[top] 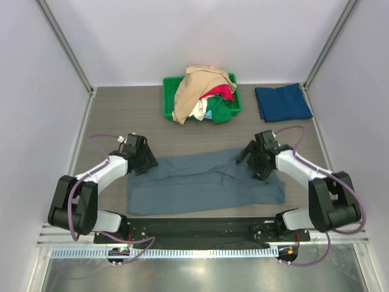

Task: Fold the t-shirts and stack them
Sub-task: Fold the tshirt

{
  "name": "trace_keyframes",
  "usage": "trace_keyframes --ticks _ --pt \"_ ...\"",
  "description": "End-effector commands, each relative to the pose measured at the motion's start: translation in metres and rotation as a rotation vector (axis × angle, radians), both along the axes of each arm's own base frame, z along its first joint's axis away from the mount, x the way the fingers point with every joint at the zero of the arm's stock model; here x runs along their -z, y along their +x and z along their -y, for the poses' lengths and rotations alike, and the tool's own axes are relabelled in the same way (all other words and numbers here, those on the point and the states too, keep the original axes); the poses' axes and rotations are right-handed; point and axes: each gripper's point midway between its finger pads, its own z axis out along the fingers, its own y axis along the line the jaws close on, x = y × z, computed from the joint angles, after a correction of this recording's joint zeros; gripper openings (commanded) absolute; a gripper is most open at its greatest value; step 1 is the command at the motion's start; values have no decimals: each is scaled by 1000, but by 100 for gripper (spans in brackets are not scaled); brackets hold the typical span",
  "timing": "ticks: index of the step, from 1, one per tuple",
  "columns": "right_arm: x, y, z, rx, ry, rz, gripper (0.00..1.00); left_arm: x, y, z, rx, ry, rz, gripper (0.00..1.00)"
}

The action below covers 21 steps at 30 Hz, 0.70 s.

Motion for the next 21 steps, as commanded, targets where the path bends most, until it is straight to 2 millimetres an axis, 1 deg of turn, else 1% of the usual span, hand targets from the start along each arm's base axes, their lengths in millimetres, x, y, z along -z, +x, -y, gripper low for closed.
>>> trace_keyframes --ticks 1,4,5,6,7,8,9,10,11,12,13,14,15,16,17,18,19,20,21 --pt "7 53 12 45 -45 61 98 8 -13 19 70 -81 -48 59" --pt "9 76 17 60 -67 62 98 7 -26 28 89 -118 -54 59" --pt "10 94 17 53 -80 67 98 6 -31 31 95 -130 -55 59" --pt "10 102 15 42 -83 68 98 13 -46 35 102 -151 -89 59" --pt "13 111 13 30 -85 62 98 8 -51 39 106 -169 -75 59" --pt "15 126 9 18 -83 53 97 10 -59 41 102 -182 -85 59" --pt "19 131 7 5 -88 40 97 18 -77 46 118 -195 -118 59" --pt "21 138 5 -3 -87 37 97 12 -82 52 105 -227 -96 59" --pt "15 151 3 -11 -84 53 97 13 -91 55 109 -239 -102 59" --pt "27 153 5 -14 -101 26 97 13 -102 63 134 -250 -101 59" --pt "23 165 4 -21 -109 41 97 16 -115 65 102 -280 -110 59" --pt "26 168 6 -25 -124 30 97 15 -121 69 104 -297 -105 59" --pt "33 170 10 -17 -149 11 97 16 -134 77 134 -311 -112 59" --pt "35 174 13 -19 -161 10 97 21 -143 77 129 -310 -120 59" --pt "31 181 13 -17 -161 20 97 15 -146 83 102 -356 -105 59" --pt "37 182 16 -15 -171 9 97 15 -158 91 137 -366 -110 59" --pt "34 190 20 -11 -182 19 97 18 -162 90 130 -363 -100 59" --pt "34 193 23 -8 -191 18 97 13 -164 96 112 -394 -93 59" --pt "34 196 28 -3 -203 17 97 11 -173 102 151 -398 -94 59"
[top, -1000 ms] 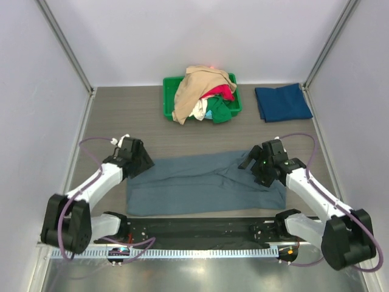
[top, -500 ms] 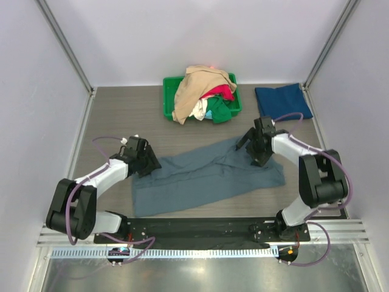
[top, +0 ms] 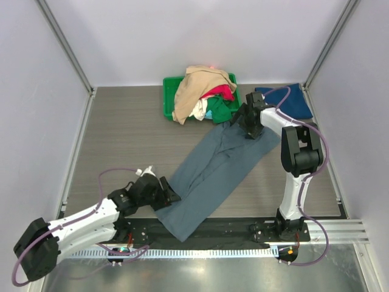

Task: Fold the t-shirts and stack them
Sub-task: Fold the tshirt

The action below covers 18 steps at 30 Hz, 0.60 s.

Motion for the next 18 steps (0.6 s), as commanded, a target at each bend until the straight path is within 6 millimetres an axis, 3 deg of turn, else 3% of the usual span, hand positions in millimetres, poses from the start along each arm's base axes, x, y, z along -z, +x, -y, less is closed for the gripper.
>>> trace_keyframes --ticks 1,4,5,7,8,11,12,14,15,18 --pt "41 1 40 35 -154 -79 97 14 -32 1 -42 5 -121 59" --pt "28 20 59 57 -197 -59 97 4 -34 15 -12 10 -93 59" --pt "23 22 67 57 -217 -60 97 -10 -31 25 8 -8 -78 59" --pt "13 22 75 64 -254 -72 97 -15 -35 33 72 28 -68 60" --pt "-2 18 78 69 -264 -61 98 -23 -33 36 96 45 -53 60" --pt "-23 9 74 41 -266 -28 98 -56 -14 25 118 187 53 63" --pt "-45 9 70 10 -274 20 98 -74 0 14 75 254 118 66" --pt "-66 2 69 -7 -285 33 98 -88 12 2 90 326 199 69" --pt "-87 -1 67 -17 -277 70 98 -92 17 -5 82 360 220 73" --pt "-106 -27 58 -54 -269 70 99 -100 36 -20 57 397 246 75"
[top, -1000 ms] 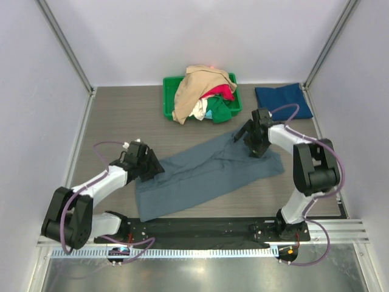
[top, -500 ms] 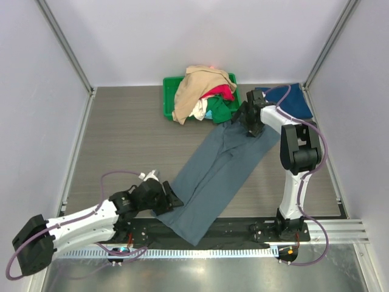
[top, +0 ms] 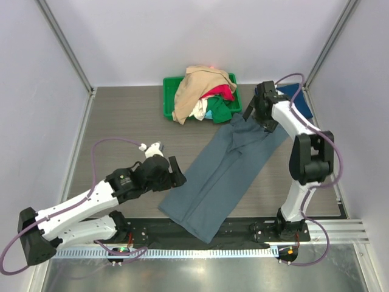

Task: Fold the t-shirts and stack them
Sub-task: Fold the tshirt

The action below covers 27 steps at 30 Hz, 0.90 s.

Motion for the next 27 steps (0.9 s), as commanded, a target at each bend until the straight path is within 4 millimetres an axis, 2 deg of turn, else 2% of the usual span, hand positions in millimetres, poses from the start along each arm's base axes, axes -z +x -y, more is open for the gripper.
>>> trace_keyframes --ticks 1,2,3,4,5,7,8,10,11,12,13,14,15,17,18,20,21,22,25,27 --pt "-85 -33 -13 -74 10 140 100 16 16 -49 -28 208 27 75" --pt "-70 -56 -26 -98 34 97 100 23 17 -55 -18 223 18 75" --pt "-71 -71 -40 -132 79 98 99 25 26 -61 -54 204 8 75" --pt "-85 -90 -55 -170 136 137 100 29 29 -64 -59 199 -3 74" --pt "-63 -125 -78 -205 167 81 100 36 31 -69 -68 185 -30 74" --pt "-52 -164 -101 -231 216 64 100 42 33 -73 -72 174 -39 73" --pt "-43 -204 -125 -273 282 52 100 48 34 -77 -84 170 -46 73" --pt "-23 -251 -140 -296 334 30 97 52 36 -78 -78 169 -45 73" --pt "-17 -267 -151 -246 388 10 95 55 37 -78 -79 154 -52 73" --pt "-13 -299 -172 -334 407 -12 94 62 35 -78 -71 154 -70 72" --pt "-1 -316 -173 -341 405 -36 93 64 35 -78 -68 143 -76 72" --pt "-2 -322 -178 -282 427 -18 91 64 36 -73 -60 115 -77 72" --pt "-1 -352 -192 -372 431 -33 90 69 33 -72 -56 110 -94 71" --pt "2 -370 -201 -383 420 -18 88 71 33 -70 -53 99 -100 70" --pt "2 -394 -211 -412 439 -36 87 78 29 -72 -57 104 -112 70" --pt "5 -412 -221 -435 432 -37 87 83 24 -69 -52 71 -133 70" --pt "16 -417 -226 -424 403 -42 86 86 22 -68 -54 65 -138 70" --pt "15 -431 -237 -464 421 -49 86 95 14 -69 -54 53 -167 70" --pt "29 -443 -253 -495 398 -60 86 106 6 -66 -53 21 -194 68" --pt "32 -443 -255 -501 383 -59 84 110 4 -64 -50 2 -199 68"
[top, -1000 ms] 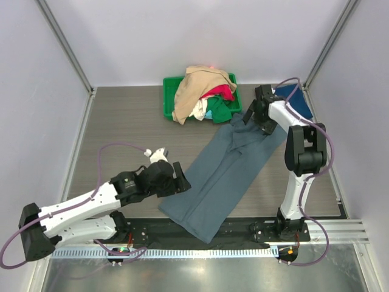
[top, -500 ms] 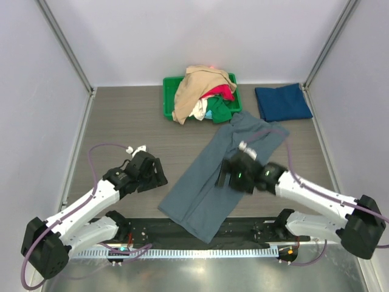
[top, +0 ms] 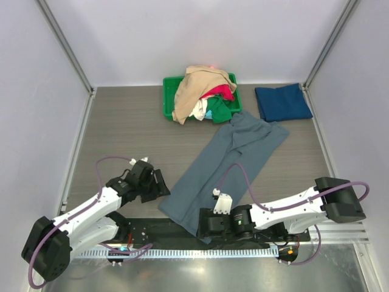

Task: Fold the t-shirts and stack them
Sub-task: Fold the tshirt

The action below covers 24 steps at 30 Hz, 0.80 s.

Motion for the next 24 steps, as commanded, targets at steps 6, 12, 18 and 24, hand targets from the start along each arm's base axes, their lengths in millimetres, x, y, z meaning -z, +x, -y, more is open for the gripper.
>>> trace_keyframes --ticks 6,12,18,24 --pt "-7 15 -21 134 110 47 73 3 -9 20 32 -150 -6 65" --pt "-5 9 -22 122 111 42 45 3 -22 25 55 -212 -28 57" --pt "-12 10 -15 142 146 47 9 2 -38 30 76 -276 -37 46" --pt "-24 14 15 167 110 104 1 3 -52 36 101 -310 -59 12"
